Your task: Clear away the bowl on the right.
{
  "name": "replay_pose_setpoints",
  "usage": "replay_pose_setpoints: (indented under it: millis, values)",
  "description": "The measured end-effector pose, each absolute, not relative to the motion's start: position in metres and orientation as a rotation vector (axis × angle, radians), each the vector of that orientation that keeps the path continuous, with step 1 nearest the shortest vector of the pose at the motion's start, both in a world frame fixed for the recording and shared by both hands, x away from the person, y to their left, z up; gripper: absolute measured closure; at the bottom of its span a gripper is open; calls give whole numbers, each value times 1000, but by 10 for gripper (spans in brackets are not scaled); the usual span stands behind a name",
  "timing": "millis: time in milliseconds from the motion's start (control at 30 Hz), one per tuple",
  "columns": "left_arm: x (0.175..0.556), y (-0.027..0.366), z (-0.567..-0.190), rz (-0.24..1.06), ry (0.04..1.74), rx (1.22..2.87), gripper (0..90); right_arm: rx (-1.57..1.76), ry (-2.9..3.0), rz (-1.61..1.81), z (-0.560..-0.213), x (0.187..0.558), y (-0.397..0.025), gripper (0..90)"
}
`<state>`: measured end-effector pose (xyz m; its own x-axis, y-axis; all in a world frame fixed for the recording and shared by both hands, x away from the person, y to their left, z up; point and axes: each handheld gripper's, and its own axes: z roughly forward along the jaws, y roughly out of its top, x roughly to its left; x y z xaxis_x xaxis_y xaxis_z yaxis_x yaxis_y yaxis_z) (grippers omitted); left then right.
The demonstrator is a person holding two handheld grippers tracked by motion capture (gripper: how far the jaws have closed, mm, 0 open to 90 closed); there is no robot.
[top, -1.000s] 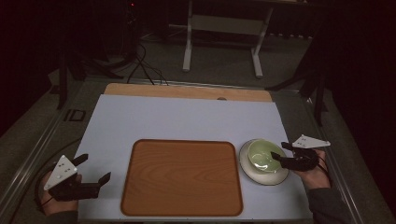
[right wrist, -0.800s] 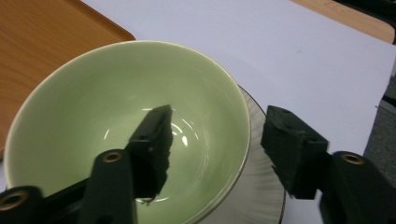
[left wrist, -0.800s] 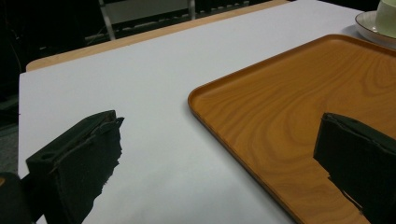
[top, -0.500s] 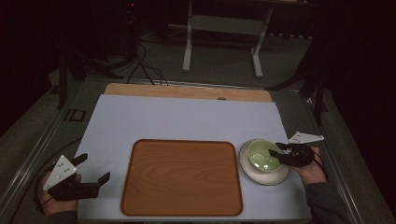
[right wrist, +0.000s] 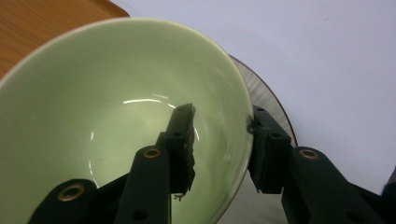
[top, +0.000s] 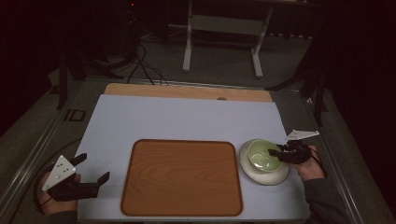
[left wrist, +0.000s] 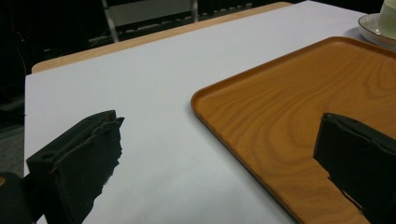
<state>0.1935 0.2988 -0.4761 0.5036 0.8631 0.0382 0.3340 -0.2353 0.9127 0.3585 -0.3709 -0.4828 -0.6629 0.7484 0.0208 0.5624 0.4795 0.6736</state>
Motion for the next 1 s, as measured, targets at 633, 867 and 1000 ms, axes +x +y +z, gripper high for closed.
replay_pose_setpoints:
  millis: [633, 867, 1000]
  values:
    - [193, 299, -476, 703, 1001, 1796, 9, 1209, 2513, 964, -492, 367, -367, 805]
    - [193, 299, -476, 704, 1003, 1792, 10, 1204, 2545, 1003, -491, 368, -363, 824]
    - [193, 299, -476, 705, 1005, 1790, 10, 1207, 2541, 1039, -490, 366, -365, 827]
